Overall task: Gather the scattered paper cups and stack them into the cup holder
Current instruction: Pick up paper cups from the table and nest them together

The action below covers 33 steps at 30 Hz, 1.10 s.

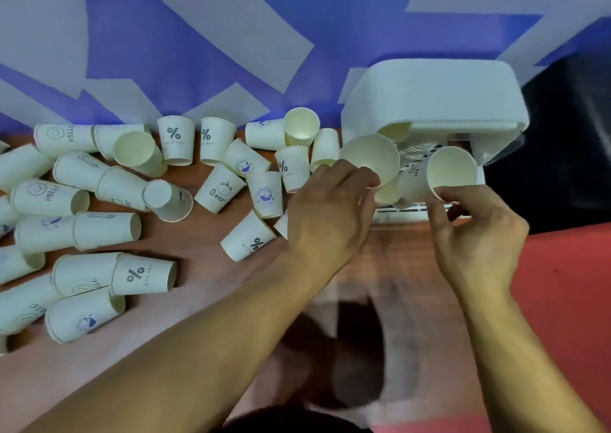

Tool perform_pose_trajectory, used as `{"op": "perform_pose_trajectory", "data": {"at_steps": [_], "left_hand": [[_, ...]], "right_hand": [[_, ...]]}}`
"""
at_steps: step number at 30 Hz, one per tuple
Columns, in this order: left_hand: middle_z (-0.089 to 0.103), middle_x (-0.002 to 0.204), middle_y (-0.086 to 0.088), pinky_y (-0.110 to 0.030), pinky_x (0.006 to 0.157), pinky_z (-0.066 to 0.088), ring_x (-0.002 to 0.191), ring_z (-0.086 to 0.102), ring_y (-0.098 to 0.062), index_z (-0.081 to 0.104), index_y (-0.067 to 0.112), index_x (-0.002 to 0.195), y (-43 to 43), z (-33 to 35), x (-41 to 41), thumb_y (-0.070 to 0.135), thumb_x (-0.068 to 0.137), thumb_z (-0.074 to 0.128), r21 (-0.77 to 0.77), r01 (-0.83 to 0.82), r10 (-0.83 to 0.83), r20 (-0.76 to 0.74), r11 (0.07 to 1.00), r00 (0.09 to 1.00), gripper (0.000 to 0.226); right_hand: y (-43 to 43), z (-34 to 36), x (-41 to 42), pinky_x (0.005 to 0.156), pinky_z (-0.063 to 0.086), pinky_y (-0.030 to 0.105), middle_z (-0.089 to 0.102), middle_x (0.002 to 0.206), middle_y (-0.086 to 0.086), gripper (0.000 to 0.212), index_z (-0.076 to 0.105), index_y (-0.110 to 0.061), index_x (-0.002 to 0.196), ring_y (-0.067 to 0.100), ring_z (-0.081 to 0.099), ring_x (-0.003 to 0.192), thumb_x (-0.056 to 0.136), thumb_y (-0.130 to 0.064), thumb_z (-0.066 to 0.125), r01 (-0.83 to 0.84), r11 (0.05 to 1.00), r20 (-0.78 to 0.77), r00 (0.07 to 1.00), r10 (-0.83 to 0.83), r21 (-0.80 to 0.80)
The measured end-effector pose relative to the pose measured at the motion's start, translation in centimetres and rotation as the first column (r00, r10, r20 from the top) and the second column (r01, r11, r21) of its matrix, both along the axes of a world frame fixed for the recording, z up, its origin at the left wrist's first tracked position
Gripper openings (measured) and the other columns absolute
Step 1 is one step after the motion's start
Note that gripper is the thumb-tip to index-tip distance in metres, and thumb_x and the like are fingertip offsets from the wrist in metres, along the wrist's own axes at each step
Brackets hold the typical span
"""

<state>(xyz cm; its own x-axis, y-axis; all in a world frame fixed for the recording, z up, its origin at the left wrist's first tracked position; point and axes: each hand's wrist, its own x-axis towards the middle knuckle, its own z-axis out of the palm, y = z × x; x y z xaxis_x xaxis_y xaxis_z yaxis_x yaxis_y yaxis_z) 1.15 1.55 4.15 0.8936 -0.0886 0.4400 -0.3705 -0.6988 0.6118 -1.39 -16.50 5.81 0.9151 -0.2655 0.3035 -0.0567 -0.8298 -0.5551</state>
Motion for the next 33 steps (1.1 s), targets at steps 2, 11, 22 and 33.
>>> {"op": "perform_pose_trajectory", "data": {"at_steps": [2,11,22,33], "left_hand": [[0.065,0.088,0.001,-0.038,0.059,0.048,0.078,0.06,-0.024,0.072,0.019,0.093,-1.8,-0.4,0.4,0.02,0.087,0.066,0.025,0.059,-0.058,-0.03,0.998,0.998,0.008],[0.064,0.088,-0.003,-0.039,0.056,0.05,0.079,0.06,-0.029,0.071,0.015,0.094,-5.4,-4.1,2.3,0.016,0.086,0.066,0.118,0.176,-0.158,-0.145,0.977,0.977,0.009],[0.071,0.086,-0.001,-0.034,0.057,0.054,0.075,0.063,-0.03,0.078,0.018,0.089,-5.7,-8.2,3.6,0.011,0.08,0.076,0.208,0.219,-0.157,-0.276,0.953,0.948,0.012],[0.072,0.09,-0.004,-0.033,0.071,0.049,0.083,0.055,-0.028,0.077,0.018,0.095,-6.6,-9.7,4.8,0.004,0.086,0.064,0.182,0.24,-0.144,-0.427,0.954,0.893,0.021]], "right_hand": [[-1.6,-0.5,0.2,0.066,0.041,0.009,0.07,0.087,0.001,0.009,0.074,-0.014,0.09,0.015,0.061,0.063,0.081,-0.011,0.073,0.033,0.999,-0.003,0.999,-0.033,0.007],[-5.3,-4.3,2.2,0.067,0.052,0.03,0.071,0.091,0.001,0.011,0.076,-0.014,0.094,0.013,0.066,0.067,0.084,-0.014,0.071,0.026,1.0,-0.021,0.999,-0.026,-0.014],[-6.2,-8.7,4.1,0.066,0.053,0.039,0.069,0.092,0.004,0.015,0.075,-0.016,0.095,0.027,0.066,0.079,0.089,-0.028,0.066,-0.087,0.994,-0.269,0.961,0.067,-0.06],[-5.9,-10.4,4.6,0.063,0.035,0.028,0.066,0.085,0.008,0.012,0.073,-0.013,0.089,0.029,0.06,0.074,0.091,-0.022,0.065,-0.076,0.996,-0.357,0.933,0.052,-0.051]]}}
